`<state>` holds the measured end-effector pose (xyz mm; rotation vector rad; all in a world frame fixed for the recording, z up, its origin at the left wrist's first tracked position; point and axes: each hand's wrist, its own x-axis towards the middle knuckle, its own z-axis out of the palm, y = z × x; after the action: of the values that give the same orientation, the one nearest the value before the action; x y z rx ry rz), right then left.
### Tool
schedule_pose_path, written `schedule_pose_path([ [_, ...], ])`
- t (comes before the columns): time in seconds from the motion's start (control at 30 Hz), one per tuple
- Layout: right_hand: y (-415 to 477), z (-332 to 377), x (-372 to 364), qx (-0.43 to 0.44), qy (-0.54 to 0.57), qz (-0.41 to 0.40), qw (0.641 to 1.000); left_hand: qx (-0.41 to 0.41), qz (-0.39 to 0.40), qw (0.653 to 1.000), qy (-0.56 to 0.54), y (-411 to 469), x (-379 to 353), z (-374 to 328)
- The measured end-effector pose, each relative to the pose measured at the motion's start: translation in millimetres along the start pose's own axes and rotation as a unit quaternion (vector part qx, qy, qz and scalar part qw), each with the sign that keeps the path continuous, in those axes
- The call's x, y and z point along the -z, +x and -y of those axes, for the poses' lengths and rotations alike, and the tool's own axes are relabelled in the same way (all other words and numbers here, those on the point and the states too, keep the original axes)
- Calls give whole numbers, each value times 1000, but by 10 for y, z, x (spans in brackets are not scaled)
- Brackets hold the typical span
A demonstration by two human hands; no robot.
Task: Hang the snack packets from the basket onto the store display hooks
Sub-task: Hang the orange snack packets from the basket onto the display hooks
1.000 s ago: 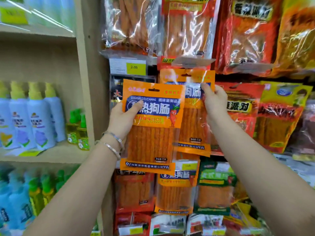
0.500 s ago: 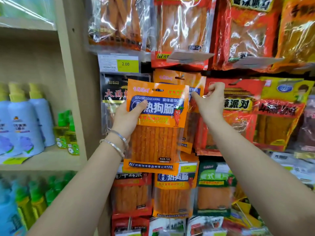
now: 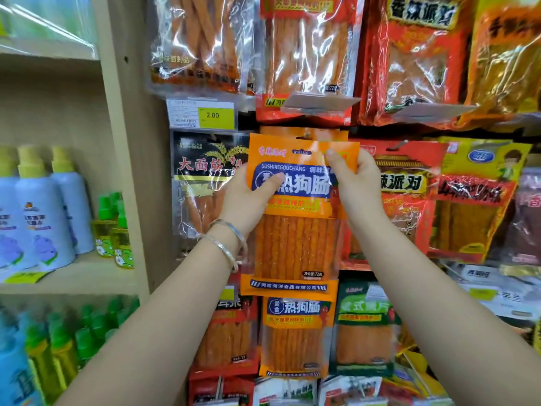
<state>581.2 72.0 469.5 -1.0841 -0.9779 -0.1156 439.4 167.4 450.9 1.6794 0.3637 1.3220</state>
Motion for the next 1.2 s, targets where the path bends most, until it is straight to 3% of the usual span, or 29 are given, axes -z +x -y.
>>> schedule_pose_path([
  [0.17,111,41,21,34,-51,-25,998,-149,-4,980,128,151,-27,-207],
  [0.27,255,81,-1,42,-57,-34,997,-195,18,958,211,204,-80,-324],
  [0.57,507,-86,14,33,-209,-51,976,-180,54,958,218,248,-100,-355],
  [0.77,370,-314,62,37,-227,-70,971,-144,100,948,266,159,-157,37],
  [0.87,227,-455,95,108,-306,-80,942,-118,128,932,319,61,-211,341],
  [1.0,45,-648,132,229,-436,-34,870,-117,155,915,354,-107,-279,685],
  [1.2,-95,-905,148,269,-531,45,802,-77,184,894,401,-195,-377,935],
])
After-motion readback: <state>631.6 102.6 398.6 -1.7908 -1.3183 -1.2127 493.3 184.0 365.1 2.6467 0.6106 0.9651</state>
